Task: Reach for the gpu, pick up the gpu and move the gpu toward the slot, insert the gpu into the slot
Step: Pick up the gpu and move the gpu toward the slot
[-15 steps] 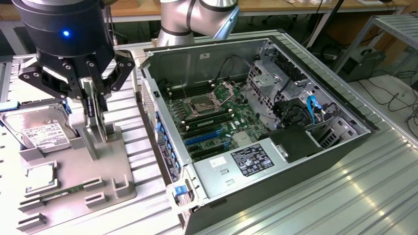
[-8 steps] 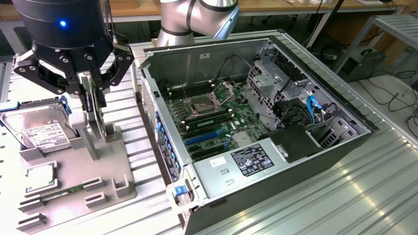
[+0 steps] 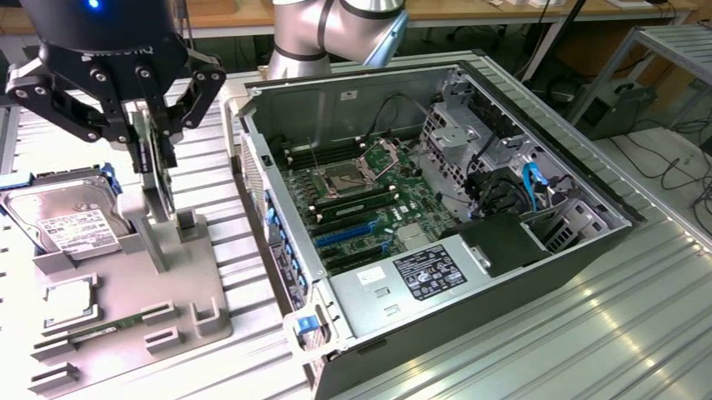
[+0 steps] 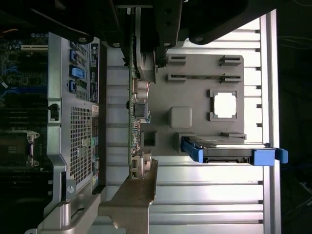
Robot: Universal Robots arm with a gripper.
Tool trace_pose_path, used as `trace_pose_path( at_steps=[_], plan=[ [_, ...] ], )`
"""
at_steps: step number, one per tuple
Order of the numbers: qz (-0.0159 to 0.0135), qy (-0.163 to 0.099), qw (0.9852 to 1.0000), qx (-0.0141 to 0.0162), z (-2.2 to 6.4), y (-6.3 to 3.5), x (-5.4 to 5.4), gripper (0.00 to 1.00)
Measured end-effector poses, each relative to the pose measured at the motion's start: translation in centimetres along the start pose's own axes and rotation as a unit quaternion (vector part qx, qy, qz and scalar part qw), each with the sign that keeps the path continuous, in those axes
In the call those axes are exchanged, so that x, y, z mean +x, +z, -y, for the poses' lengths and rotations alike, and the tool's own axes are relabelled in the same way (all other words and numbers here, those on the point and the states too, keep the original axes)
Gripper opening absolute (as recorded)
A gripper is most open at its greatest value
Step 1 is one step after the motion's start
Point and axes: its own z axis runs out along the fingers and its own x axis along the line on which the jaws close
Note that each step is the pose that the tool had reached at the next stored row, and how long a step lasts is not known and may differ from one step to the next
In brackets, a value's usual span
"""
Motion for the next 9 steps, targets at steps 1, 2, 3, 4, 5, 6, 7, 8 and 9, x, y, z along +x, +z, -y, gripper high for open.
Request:
trace_pose_path(
  at_steps=[1, 2, 3, 4, 5, 6, 7, 8, 9],
  plan=[
    [0.0, 0.0, 1.0, 0.0, -0.01, -0.23, 0.0, 0.28],
    [0.0, 0.0, 1.0, 0.0, -0.01, -0.4, 0.0, 0.28],
    [0.0, 0.0, 1.0, 0.0, -0.03, -0.74, 0.0, 0.28],
    [0.0001, 0.0, 1.0, 0.0, -0.04, -0.94, 0.0, 0.28],
    [0.0, 0.0, 1.0, 0.0, -0.05, -1.14, 0.0, 0.28],
    [0.0, 0.0, 1.0, 0.0, -0.05, -1.31, 0.0, 0.28],
    [0.0, 0.0, 1.0, 0.0, -0.06, -1.48, 0.0, 0.28],
    [0.0, 0.0, 1.0, 0.0, -0.06, -1.66, 0.0, 0.28],
    [0.0, 0.0, 1.0, 0.0, -0.07, -1.84, 0.0, 0.28]
  ],
)
